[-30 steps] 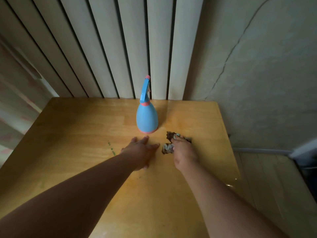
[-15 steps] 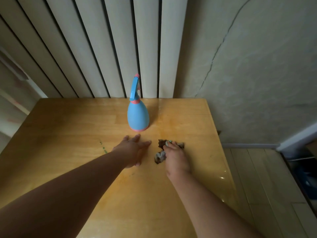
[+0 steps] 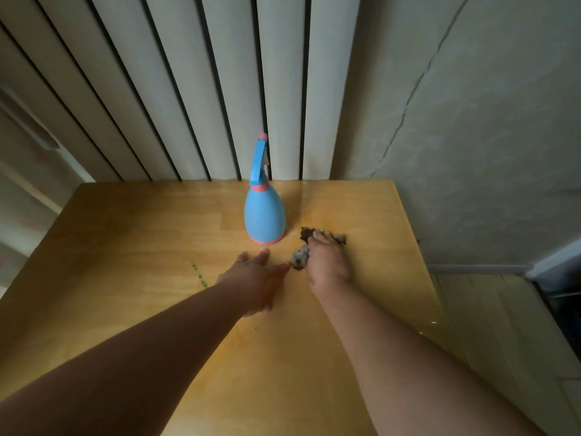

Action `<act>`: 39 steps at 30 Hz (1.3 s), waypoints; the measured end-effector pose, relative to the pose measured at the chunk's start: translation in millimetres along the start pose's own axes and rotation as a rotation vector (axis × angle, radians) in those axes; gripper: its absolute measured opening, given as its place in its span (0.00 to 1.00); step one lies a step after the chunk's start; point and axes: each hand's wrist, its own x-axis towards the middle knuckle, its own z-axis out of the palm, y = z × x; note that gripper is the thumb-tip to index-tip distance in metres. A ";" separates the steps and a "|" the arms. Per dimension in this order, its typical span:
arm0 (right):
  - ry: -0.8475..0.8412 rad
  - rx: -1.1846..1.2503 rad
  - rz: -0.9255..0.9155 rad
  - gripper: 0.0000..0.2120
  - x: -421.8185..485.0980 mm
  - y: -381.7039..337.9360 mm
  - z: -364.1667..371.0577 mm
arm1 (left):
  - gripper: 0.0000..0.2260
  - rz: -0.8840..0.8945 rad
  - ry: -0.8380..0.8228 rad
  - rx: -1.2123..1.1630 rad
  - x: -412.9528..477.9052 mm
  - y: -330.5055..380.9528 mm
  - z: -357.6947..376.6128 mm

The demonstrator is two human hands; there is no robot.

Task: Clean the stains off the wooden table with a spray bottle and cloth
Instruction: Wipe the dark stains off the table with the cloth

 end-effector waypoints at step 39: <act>-0.072 -0.095 -0.114 0.37 20.2 -23.0 -4.9 | 0.43 -0.022 -0.055 0.004 -5.0 5.7 -10.7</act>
